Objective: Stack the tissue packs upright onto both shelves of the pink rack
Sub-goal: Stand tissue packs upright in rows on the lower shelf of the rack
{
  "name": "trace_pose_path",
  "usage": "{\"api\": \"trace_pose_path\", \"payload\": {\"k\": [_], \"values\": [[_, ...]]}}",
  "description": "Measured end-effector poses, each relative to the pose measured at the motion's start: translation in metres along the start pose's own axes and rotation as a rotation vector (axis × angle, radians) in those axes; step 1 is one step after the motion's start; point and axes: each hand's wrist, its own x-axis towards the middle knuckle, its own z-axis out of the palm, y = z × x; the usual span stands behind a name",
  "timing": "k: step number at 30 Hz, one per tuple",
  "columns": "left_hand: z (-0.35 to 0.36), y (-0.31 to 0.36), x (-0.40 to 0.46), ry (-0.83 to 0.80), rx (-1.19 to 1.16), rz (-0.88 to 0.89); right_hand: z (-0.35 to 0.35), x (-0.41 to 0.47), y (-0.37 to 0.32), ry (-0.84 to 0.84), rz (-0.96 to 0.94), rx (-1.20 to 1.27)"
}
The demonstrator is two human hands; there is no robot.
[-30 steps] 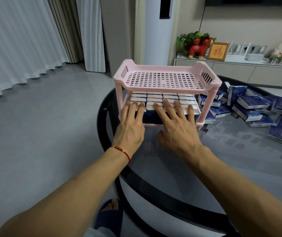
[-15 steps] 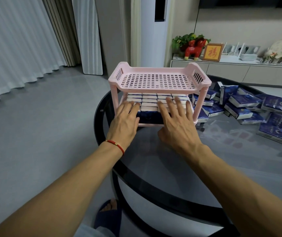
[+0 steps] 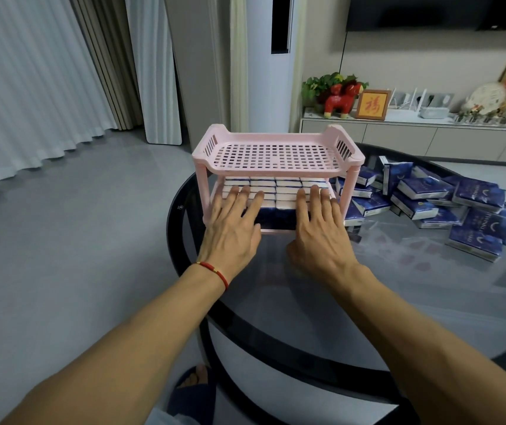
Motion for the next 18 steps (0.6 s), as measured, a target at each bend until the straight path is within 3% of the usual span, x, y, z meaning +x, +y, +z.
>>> {"api": "trace_pose_path", "payload": {"k": [3, 6, 8, 10, 13, 18], "values": [[-0.021, 0.005, -0.011, 0.169, -0.157, -0.031, -0.013, -0.015, 0.007, 0.256, -0.047, 0.18], [-0.04, 0.003, -0.019, 0.314, -0.27, -0.378, -0.02, -0.024, 0.012, 0.447, 0.297, 0.544], [-0.046, -0.004, -0.013, 0.25, -0.454, -0.632, -0.022, -0.021, 0.017, 0.313, 0.464, 0.872], [-0.046, -0.012, -0.005, 0.124, -0.691, -0.779, -0.023, -0.022, 0.023, 0.141, 0.454, 1.057], [-0.043, -0.013, -0.004, 0.056, -0.82, -0.791, -0.026, -0.03, 0.028, 0.095, 0.414, 1.073], [-0.046, -0.007, -0.012, 0.217, -0.793, -0.89, -0.022, -0.041, 0.036, 0.069, 0.339, 1.039]]}}
